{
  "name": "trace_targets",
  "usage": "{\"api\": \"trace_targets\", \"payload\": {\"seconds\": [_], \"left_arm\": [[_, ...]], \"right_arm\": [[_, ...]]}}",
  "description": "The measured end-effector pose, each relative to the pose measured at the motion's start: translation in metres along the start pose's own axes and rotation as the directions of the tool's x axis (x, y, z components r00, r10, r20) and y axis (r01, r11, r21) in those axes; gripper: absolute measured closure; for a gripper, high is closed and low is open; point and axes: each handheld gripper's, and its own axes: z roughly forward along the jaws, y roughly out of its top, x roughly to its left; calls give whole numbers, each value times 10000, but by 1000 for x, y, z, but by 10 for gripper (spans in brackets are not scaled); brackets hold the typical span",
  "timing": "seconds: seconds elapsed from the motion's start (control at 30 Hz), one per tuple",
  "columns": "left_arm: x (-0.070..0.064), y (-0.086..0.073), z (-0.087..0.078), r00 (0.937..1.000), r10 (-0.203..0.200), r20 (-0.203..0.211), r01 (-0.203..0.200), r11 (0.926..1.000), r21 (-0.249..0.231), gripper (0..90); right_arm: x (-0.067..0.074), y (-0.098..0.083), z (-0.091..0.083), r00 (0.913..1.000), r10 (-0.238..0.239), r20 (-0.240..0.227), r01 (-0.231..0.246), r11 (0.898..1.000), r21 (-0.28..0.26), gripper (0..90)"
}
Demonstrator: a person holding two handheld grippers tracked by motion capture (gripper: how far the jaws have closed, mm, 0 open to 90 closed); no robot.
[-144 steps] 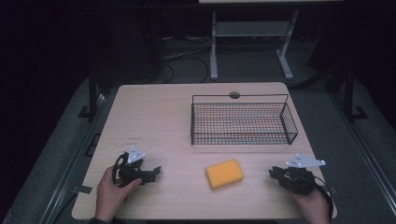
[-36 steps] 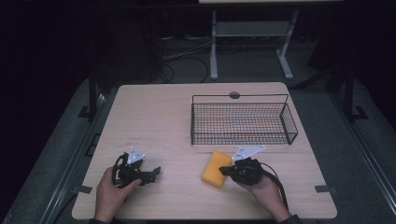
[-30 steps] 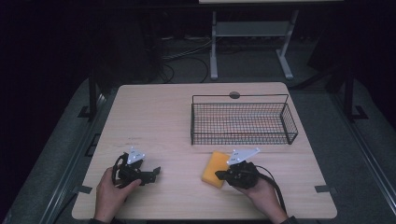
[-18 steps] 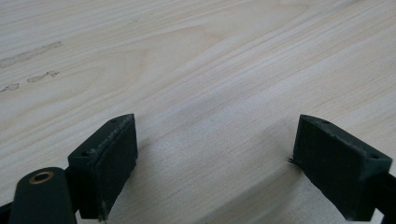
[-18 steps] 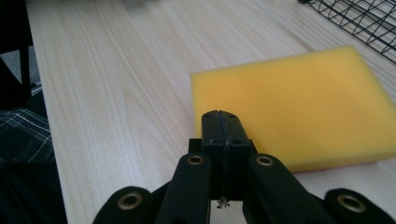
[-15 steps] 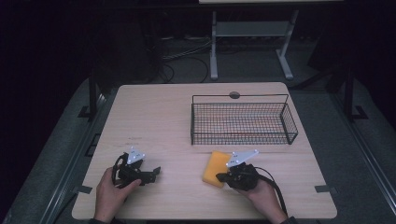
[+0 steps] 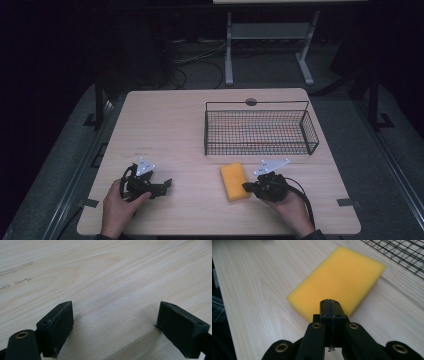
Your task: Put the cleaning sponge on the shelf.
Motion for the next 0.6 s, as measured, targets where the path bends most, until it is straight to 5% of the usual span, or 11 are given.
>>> {"api": "trace_targets", "payload": {"seconds": [0.6], "left_arm": [[0, 0, 0, 10000, -14, -6, 14, 10000, -1, 129]], "right_arm": [[-21, -7, -12, 9977, 344, 579, -347, 9994, 42, 898]]}}
